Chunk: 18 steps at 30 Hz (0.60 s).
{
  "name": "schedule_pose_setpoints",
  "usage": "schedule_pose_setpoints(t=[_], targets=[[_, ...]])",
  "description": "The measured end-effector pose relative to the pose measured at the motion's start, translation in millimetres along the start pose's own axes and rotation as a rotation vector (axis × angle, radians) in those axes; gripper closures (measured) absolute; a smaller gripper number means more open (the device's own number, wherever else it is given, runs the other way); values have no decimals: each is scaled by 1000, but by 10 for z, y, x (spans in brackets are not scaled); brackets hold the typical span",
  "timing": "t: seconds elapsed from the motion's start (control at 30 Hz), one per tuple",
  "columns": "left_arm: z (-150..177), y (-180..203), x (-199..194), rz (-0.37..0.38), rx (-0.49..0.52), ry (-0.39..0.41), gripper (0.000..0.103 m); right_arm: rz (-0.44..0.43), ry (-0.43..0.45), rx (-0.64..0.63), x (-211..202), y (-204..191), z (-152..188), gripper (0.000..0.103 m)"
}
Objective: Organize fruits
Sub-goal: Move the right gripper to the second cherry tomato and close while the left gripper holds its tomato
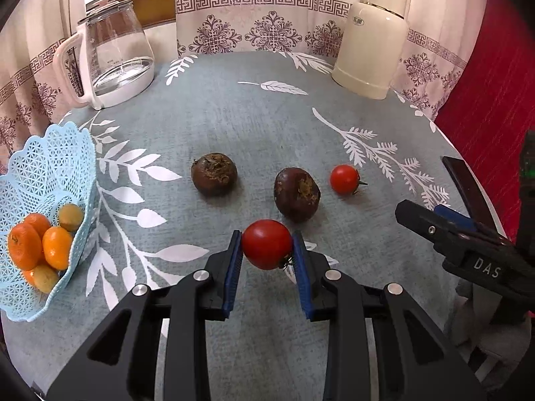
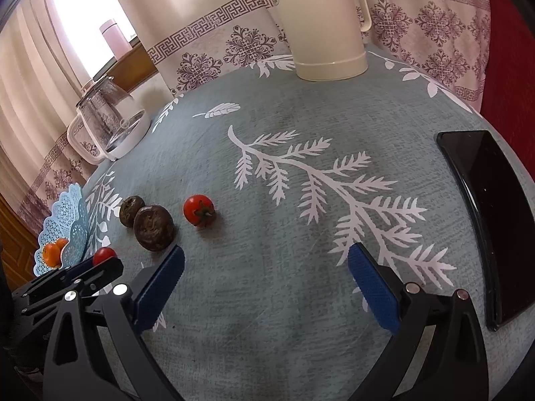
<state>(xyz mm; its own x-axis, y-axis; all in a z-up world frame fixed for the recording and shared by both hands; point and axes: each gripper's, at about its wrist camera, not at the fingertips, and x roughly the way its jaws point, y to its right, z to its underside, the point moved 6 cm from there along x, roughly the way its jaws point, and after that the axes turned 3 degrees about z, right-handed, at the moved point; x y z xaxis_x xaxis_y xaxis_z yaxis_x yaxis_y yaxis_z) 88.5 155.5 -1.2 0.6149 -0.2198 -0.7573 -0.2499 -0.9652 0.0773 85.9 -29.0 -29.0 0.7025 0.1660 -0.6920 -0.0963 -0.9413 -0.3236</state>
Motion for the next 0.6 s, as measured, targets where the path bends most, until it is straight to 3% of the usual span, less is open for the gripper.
schedule_pose_setpoints(t=[0.6], targets=[[-29, -266, -261, -71, -38, 62, 73, -22, -5, 6, 11, 7, 3, 5]])
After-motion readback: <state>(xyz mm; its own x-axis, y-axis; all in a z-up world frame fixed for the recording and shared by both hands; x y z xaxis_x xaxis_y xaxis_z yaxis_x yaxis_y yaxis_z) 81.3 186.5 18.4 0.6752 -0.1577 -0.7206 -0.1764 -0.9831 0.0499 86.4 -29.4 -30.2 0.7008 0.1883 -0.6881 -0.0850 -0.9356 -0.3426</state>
